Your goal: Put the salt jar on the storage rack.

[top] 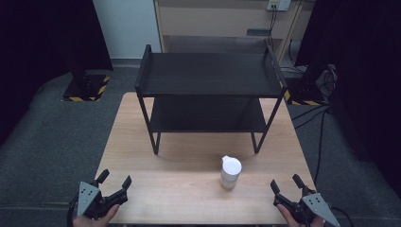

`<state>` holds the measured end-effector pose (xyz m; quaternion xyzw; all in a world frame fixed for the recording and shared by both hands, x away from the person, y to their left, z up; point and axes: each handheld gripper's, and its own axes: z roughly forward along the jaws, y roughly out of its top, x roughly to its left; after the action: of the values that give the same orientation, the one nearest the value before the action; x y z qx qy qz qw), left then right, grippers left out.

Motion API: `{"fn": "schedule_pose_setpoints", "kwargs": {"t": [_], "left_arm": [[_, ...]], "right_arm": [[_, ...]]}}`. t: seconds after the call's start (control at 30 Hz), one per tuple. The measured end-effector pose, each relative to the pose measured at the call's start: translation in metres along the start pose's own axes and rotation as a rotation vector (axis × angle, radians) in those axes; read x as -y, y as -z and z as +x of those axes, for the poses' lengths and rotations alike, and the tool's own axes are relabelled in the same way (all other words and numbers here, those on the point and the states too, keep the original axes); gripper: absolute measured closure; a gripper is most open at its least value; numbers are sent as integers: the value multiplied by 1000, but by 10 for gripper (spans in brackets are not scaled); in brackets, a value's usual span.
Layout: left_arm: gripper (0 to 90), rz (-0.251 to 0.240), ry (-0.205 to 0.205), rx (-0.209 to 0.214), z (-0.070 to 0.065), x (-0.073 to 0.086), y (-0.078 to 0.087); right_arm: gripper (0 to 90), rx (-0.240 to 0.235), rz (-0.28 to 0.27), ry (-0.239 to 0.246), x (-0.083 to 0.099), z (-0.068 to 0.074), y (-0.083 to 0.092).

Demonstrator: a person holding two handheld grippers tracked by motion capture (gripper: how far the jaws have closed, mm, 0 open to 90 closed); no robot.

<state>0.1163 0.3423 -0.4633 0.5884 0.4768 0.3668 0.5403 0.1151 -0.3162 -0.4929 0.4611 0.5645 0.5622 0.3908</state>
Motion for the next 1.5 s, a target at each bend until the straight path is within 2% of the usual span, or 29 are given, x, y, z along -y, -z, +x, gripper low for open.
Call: {"fn": "schedule_pose_setpoints", "kwargs": {"t": [0.3,0.4,0.53,0.63,0.83,1.0,1.13,1.3,1.5], "left_arm": [[131,-3,6,2,0,0,0],[131,-1,7,4,0,0,0],[131,2,7,5,0,0,0],[131,-3,8,7,0,0,1],[130,-1,7,11,-1,0,0],[130,-3,-2,16,-3,0,0],[131,-2,-2,17,-4,0,0],[130,0,-2,19,-4,0,0],[130,0,0,19,-4,0,-1]], "right_arm": [[151,-9,4,2,-1,2,-1],[152,-27,9,0,-1,3,0],[159,-90,32,-9,-1,5,1],[153,-139,73,-24,0,10,1],[138,-206,109,-15,4,23,-14],[138,-248,122,15,4,34,-30],[142,-276,121,56,0,37,-38],[144,-286,116,91,-3,38,-39],[144,-268,103,117,-13,36,-35]]}}
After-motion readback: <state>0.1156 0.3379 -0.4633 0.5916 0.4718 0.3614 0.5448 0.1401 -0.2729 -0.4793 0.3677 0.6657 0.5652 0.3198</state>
